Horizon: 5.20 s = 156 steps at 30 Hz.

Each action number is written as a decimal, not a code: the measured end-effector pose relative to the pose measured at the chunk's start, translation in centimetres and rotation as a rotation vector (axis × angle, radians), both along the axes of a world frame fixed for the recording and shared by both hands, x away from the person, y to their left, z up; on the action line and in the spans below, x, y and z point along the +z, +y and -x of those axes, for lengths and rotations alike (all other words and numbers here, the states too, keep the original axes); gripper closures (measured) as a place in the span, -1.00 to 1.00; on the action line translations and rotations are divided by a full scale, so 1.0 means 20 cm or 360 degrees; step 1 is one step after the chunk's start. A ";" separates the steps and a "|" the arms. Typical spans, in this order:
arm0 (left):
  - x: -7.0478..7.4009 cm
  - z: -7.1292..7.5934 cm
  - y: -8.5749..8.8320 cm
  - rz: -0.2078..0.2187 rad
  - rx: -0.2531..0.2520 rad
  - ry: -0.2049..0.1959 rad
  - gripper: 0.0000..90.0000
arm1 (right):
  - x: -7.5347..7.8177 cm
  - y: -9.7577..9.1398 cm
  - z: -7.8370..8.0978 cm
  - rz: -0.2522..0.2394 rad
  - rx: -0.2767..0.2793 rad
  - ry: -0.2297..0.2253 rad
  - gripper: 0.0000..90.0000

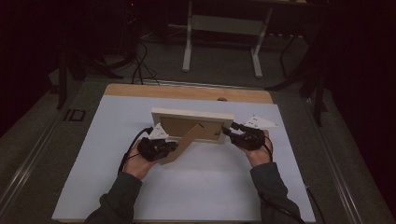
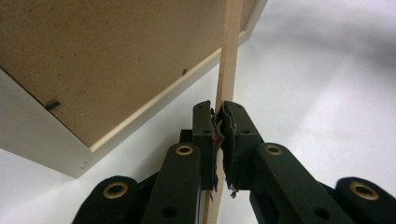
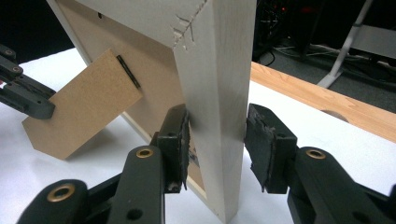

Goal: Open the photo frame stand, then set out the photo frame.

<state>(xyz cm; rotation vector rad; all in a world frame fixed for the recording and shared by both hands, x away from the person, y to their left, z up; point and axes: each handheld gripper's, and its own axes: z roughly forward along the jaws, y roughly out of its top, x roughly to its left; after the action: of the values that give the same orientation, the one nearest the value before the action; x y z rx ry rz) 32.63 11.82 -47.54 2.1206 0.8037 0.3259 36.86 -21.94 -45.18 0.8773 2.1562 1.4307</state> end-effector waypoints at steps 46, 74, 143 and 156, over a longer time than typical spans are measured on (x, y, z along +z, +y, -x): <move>-0.02 0.14 0.06 0.0187 -0.0073 0.0043 0.51 | -0.06 -0.05 0.12 0.0045 0.0055 -0.0034 0.28; 0.05 0.11 0.28 0.0331 0.0212 -0.0039 0.67 | -0.08 -0.15 0.10 0.0041 -0.0085 0.0041 0.76; 0.12 -0.05 0.25 0.0274 0.0357 -0.0118 1.00 | -0.01 0.00 -0.01 -0.0105 -0.0106 0.0096 0.95; 0.14 -0.09 0.21 0.0268 0.0351 -0.0118 1.00 | 0.00 0.01 0.00 -0.0091 -0.0088 0.0087 0.96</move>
<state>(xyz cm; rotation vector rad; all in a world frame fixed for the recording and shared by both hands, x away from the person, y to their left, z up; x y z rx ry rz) 34.43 15.95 -44.79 1.8570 0.9886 0.4345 36.82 -21.82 -45.23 0.9999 2.1225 1.4636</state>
